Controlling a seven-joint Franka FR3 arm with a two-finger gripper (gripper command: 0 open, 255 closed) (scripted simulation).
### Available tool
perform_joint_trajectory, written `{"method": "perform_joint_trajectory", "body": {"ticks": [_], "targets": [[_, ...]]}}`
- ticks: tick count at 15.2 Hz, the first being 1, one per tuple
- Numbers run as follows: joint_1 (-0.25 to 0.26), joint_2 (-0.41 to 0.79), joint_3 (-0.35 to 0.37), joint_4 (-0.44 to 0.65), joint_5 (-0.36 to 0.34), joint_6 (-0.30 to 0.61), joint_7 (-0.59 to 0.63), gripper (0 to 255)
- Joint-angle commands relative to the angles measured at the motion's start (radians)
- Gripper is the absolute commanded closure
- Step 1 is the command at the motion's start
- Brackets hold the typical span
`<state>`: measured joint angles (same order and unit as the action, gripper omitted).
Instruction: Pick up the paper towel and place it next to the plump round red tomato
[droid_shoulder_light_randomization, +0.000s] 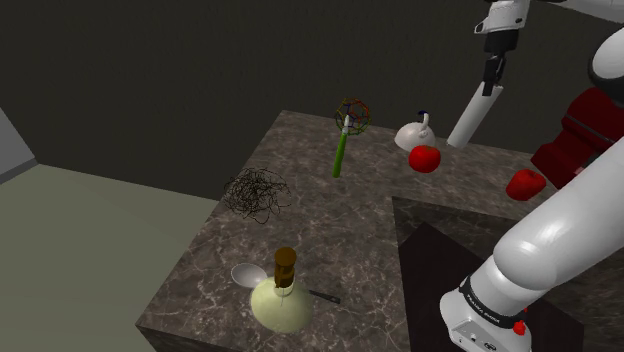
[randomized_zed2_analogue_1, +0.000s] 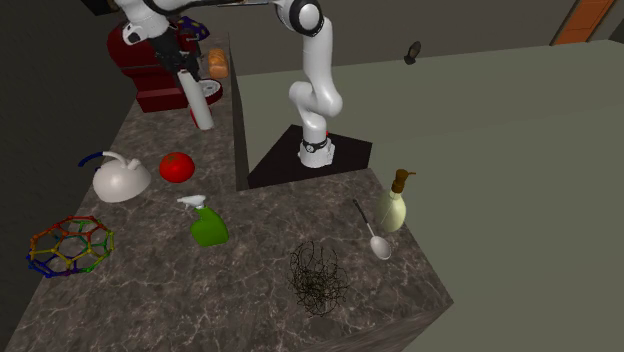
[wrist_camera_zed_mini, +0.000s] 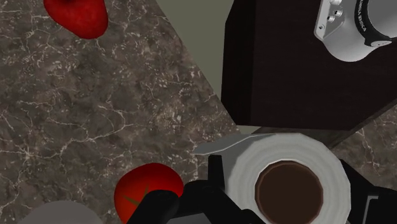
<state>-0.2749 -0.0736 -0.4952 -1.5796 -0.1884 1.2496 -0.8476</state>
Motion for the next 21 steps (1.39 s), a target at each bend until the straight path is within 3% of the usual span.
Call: {"method": "perform_joint_trajectory", "body": {"ticks": [1, 21], "targets": [[0.001, -0.011, 0.001, -0.041, -0.002, 0.031, 0.009, 255], [-0.003, -0.048, -0.003, -0.347, -0.013, 0.3, 0.058, 255]]}}
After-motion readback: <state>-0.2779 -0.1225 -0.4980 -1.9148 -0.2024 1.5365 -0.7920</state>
